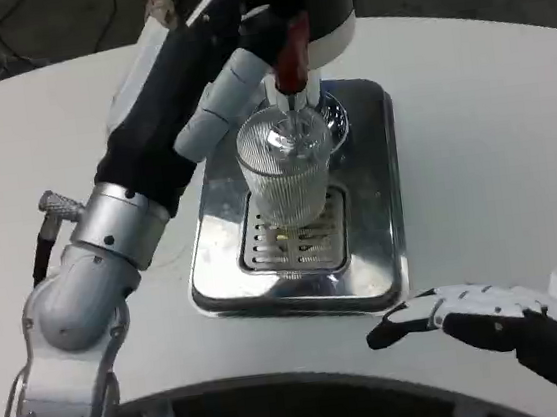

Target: Grasp the cup under the faucet to collect the drink, then remove the cup.

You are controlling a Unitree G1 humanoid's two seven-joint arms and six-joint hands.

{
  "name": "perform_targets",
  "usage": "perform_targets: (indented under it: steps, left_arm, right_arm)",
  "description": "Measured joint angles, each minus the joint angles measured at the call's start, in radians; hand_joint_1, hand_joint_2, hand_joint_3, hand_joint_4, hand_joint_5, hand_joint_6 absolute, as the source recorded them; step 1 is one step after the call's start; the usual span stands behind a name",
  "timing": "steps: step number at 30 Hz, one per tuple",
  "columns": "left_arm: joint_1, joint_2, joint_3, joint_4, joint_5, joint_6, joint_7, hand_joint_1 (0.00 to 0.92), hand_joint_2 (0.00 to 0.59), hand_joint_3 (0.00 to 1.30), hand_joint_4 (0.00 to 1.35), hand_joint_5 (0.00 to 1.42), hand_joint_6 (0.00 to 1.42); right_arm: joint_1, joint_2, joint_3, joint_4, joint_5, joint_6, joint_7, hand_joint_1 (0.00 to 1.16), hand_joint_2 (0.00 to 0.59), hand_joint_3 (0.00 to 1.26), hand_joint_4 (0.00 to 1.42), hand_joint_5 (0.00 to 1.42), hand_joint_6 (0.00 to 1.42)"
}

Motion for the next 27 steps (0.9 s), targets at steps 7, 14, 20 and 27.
perform_targets:
  steps: [7, 14, 20, 27]
  left_arm:
    - [-0.034, 0.048, -0.009, 0.041, 0.039, -0.028, -0.071, 0.000, 0.077, 0.15, 0.14, 0.22, 0.18]
    - [-0.043, 0.072, -0.012, 0.073, 0.058, -0.048, -0.110, 0.000, 0.072, 0.15, 0.15, 0.22, 0.18]
    - [-0.054, 0.112, -0.032, 0.075, 0.098, -0.084, -0.130, 0.000, 0.074, 0.16, 0.16, 0.24, 0.16]
    - [-0.074, 0.151, -0.048, 0.100, 0.146, -0.139, -0.135, 0.000, 0.073, 0.17, 0.16, 0.23, 0.13]
  right_arm:
    - [-0.002, 0.000, 0.000, 0.000, 0.001, -0.003, -0.001, 0.52, 0.448, 0.30, 0.21, 0.16, 0.13]
    - [-0.023, 0.003, 0.026, 0.000, -0.004, -0.002, -0.004, 0.52, 0.448, 0.30, 0.21, 0.16, 0.13]
    - [-0.035, 0.004, 0.035, 0.000, -0.005, 0.009, -0.004, 0.52, 0.448, 0.30, 0.22, 0.16, 0.13]
    - [-0.058, 0.004, 0.050, 0.000, -0.021, 0.020, -0.004, 0.52, 0.448, 0.30, 0.22, 0.16, 0.13]
